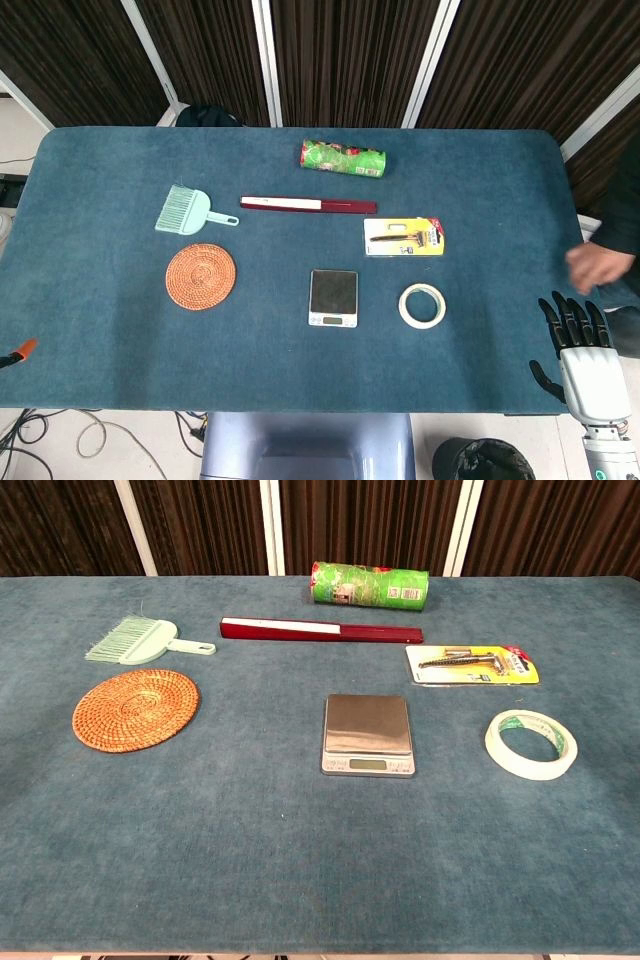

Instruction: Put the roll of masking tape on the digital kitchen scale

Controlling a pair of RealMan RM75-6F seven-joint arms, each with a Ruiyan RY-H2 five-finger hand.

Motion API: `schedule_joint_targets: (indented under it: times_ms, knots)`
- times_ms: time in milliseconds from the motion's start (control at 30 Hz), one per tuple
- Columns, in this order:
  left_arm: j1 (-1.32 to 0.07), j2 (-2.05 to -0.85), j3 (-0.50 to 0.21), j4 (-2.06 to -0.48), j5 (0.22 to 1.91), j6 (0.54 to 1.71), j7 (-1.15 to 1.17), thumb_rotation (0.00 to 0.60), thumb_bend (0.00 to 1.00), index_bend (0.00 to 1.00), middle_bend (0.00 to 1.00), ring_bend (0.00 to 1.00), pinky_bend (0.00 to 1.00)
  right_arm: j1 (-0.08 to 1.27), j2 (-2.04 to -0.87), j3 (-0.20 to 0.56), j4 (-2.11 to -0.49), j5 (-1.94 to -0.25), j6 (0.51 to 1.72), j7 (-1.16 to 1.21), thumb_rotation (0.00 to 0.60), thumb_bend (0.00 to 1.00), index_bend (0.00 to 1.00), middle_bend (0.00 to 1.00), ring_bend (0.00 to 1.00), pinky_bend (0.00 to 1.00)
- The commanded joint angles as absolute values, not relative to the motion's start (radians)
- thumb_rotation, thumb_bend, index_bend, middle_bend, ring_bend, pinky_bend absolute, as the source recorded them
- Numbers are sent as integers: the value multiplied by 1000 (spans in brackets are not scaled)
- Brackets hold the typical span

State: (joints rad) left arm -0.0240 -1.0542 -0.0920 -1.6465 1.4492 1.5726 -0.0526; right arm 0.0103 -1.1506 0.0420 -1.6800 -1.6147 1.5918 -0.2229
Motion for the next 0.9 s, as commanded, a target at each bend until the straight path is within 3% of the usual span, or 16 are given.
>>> schedule_joint_targets:
  times_ms: [33,767,900]
  knots:
    - [-24,-1054,-92,-1647,1450,1573,-52,600,0,0,0,0,0,10,-1151,42,-1680,-1615,1593,-222,600,330,0,34,67,0]
    - [-22,-1054,-93,-1650,1447,1575,-51,600,0,0,0,0,0,12,-1148,40,-1684,-1607,1581,-218,600,329,0,34,67,0]
    - [-21,-1052,-93,-1652,1448,1576,-56,600,0,0,0,0,0,19,-1148,30,-1681,-1641,1581,-189,600,329,0,60,133,47]
